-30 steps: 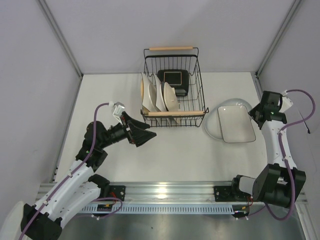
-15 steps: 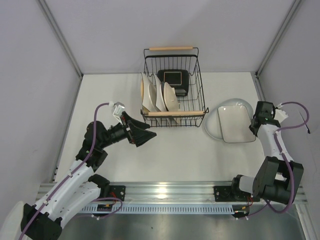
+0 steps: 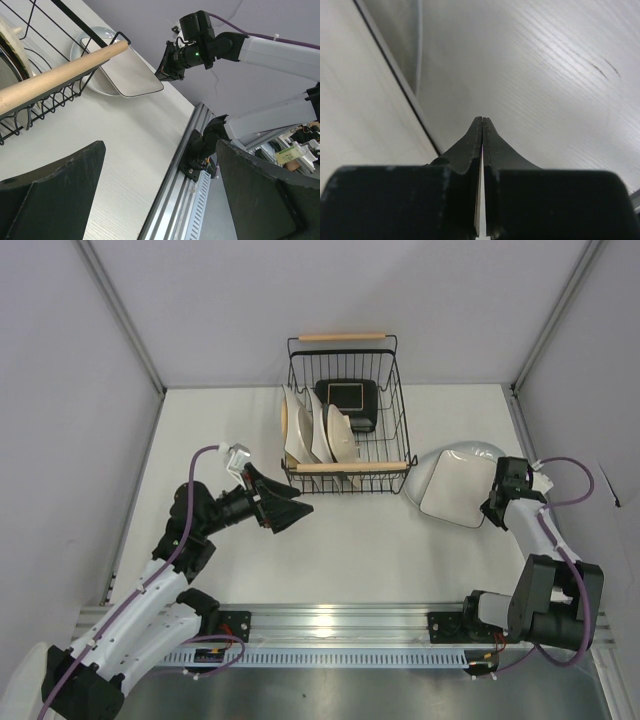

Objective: Unload the plates from the dish rack
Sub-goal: Place the plate on the table

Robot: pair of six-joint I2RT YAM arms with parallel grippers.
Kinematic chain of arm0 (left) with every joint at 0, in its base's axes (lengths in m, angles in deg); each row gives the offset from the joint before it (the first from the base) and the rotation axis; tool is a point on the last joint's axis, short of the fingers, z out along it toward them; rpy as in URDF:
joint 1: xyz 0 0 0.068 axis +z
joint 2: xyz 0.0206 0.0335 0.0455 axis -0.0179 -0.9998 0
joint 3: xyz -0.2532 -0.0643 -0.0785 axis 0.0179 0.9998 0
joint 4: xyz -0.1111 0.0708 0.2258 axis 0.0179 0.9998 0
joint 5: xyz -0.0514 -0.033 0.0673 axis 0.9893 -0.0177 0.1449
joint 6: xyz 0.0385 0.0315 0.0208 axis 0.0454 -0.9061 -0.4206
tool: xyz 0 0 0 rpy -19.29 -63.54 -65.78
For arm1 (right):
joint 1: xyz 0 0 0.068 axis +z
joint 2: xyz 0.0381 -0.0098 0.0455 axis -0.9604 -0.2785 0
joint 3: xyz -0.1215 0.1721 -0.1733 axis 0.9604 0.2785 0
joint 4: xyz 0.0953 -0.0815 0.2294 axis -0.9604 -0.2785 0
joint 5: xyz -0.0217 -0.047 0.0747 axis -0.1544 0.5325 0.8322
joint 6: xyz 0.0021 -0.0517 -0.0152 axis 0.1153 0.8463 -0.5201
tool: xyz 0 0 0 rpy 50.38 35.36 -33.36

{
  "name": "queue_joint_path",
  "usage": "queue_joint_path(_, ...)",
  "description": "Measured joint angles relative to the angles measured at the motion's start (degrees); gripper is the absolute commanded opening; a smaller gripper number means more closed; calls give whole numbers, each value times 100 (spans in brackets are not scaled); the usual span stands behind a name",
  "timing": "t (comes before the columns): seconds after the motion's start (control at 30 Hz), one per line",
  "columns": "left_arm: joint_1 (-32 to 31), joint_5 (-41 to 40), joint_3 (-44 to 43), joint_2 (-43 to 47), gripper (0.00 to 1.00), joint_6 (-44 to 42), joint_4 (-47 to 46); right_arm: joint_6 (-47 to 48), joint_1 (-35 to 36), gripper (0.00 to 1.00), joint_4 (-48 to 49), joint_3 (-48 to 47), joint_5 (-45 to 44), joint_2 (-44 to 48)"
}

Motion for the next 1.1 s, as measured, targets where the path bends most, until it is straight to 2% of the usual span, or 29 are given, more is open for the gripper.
queue_joint_path(0.17,0,0,0,-4,99,0,0,-13,24,0,13,33,402,219)
queue_joint_path(0.27,0,0,0,-4,100,-2,2,-59,24,22,-7,33,544,323)
queue_joint_path(0.3,0,0,0,-4,99,-2,2,-59,24,34,-39,33,546,396)
queue_joint_path(0.37,0,0,0,-4,100,-2,7,-79,17,41,-129,31,527,566)
queue_joint_path(0.77,0,0,-2,-4,100,-2,7,-105,-282,41,-363,22,568,1233)
queue_joint_path(0.93,0,0,-2,-7,100,-2,11,-129,-402,41,76,22,1209,1401)
queue_joint_path(1.1,0,-2,-7,11,99,-48,59,-101,-435,42,544,-2,1908,813)
